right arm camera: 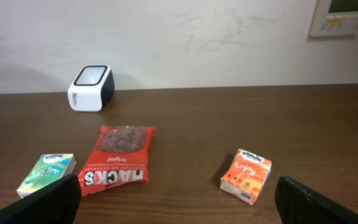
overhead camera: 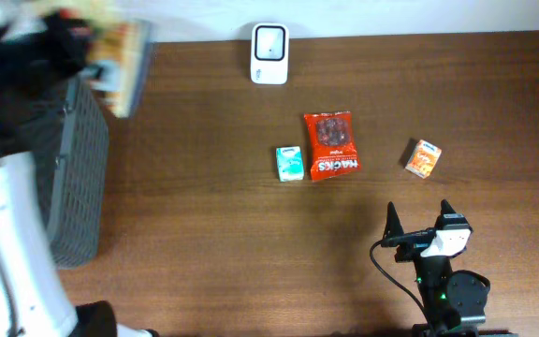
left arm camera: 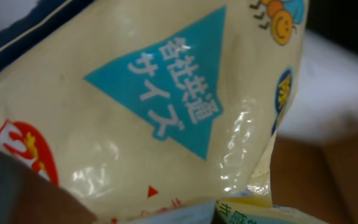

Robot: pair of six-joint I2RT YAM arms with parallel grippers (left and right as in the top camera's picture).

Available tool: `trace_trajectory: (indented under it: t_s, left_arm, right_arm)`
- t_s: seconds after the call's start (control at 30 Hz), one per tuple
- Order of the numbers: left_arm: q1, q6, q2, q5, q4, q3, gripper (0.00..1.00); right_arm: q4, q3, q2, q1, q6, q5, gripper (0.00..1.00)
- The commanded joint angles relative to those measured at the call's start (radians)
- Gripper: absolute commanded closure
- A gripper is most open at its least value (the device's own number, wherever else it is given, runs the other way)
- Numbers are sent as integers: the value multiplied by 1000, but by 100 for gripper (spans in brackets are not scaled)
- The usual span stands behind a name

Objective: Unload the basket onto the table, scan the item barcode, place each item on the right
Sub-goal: 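Lift the yellow snack bag from basket with left gripper, set beside red bag, then reach the right gripper to the red snack bag and grasp it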

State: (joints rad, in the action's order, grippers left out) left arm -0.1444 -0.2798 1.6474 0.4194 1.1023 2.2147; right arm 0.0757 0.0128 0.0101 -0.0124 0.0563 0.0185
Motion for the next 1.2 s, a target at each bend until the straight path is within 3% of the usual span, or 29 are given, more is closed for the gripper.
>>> trace_trajectory:
  t_s: [0.0,0.1,0.13,0.2,0.23,0.3,0.33,0.4,0.47,0.57,0.63,0.83,0.9,1.17]
  left_arm:
    - [254,144,113,-124,24,6,100]
    - [432,145,315,-378,133,6,100]
    - [496,147,457,-423,195,6,100]
    - [554,148,609,-425,196,6,100]
    - [568,148,647,-425,189,6,95]
    - [588,148,732,-453,170,6,66]
    - [588,148,755,-454,168,6,19]
    - [573,147,748,-484,193,45,9]
    - [542,146,737,-484,307,241,2]
    - [499,146,689,-484,521,634,1]
    - [499,186,655,-488,586,735,1]
    - [499,172,617,-488,586,704,1]
    - [447,82,618,-603,566,646,1]
    - [331,34,619,-547,582,579,1]
  right_arm:
    - [3,-7,-7,6,8,-5,1]
    - [3,-7,-7,6,8,-5,1]
    - [3,-7,-7,6,8,-5,1]
    - [3,-7,-7,6,8,-5,1]
    - [3,-7,-7,6,8,-5,1]
    - [3,-7,-7,6,8,-5,1]
    - [3,-7,-7,6,8,-5,1]
    - [3,-7,-7,6,8,-5,1]
    - [3,-7,-7,6,8,-5,1]
    - [3,-7,-7,6,8,-5,1]
    - [3,-7,-7,6,8,-5,1]
    - [3,-7,-7,6,8,-5,1]
    - [3,-7,-7,6,8,-5,1]
    - [-19,-7,-7,6,21,23,2]
